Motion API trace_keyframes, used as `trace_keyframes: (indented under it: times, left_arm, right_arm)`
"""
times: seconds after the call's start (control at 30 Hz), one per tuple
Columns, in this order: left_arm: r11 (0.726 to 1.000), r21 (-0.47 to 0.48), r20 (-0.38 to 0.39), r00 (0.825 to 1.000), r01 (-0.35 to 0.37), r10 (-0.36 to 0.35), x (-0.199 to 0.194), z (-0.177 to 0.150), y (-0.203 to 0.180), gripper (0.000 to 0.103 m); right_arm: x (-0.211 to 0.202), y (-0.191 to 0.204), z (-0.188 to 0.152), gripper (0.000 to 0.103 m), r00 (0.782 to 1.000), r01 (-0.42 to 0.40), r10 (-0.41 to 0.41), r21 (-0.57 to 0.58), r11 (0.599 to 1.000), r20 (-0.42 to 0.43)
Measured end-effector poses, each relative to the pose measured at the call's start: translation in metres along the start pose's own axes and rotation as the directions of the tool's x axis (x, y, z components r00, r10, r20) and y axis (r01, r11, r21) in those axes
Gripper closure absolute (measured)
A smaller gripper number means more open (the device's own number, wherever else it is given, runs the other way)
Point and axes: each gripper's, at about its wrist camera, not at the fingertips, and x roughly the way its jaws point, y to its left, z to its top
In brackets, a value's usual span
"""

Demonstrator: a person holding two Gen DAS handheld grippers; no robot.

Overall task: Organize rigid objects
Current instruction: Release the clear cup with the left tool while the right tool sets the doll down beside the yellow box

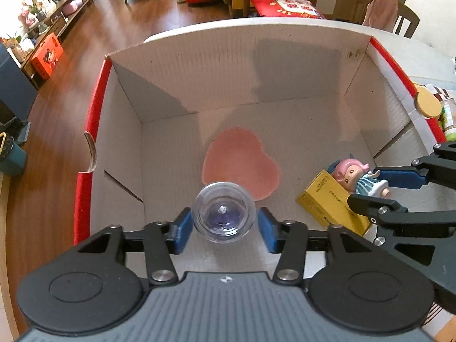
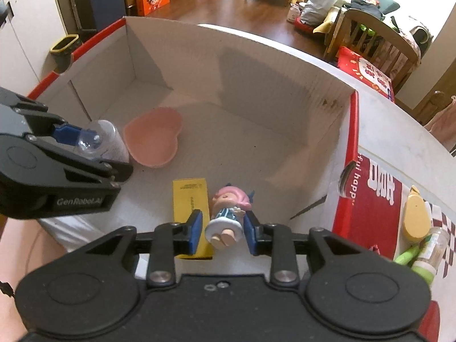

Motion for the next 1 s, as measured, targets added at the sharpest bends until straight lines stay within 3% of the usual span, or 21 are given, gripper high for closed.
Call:
trace_keyframes:
  times: [0.2,0.4,0.5,0.73,0.87,1.0]
  left_arm:
    - [1.0,0.008,0.034,0.999,-0.02,0.02,-0.015,-0.003,-0.003,0.042]
    - [1.0,-0.023,0.087,0.996,-0.02,0.022,-0.035,-0.006,-0.002,0.041]
    - [0.999,-0.032,0.099,0.995,-0.028,0.031,-0.042,-0.009,-0.004,0.036]
    - [0.998,-0.035,0.141,0.989,-0.044,0.048,-0.061,-0.013,-0.01,0.035]
    - [0.998,-0.051,0.161,0.986,-0.026,0.033,-0.073,-0.015,-0.014,0.035]
    - [0.998,-0.065,0.186,0.982,-0.006,0.018,-0.088,-0.017,-0.02,0.026]
  right_arm:
    - [-0.011,-0.003,-0.001,0.068,1.0,-0.01,0.01,0.009,1.0,0.021]
    - [-0.026,-0.009,-0.005,0.045,0.998,-0.028,0.026,0.034,0.999,0.054]
    - [-0.031,-0.012,-0.008,0.044,0.997,-0.032,0.03,0.03,0.999,0.065]
    - [-0.055,-0.01,-0.014,0.039,0.992,-0.052,0.049,0.021,0.998,0.113]
    - [-0.074,-0.013,-0.018,0.031,0.986,-0.069,0.065,0.021,0.997,0.157]
    - [-0.094,-0.022,-0.022,0.027,0.977,-0.087,0.079,0.034,0.996,0.196]
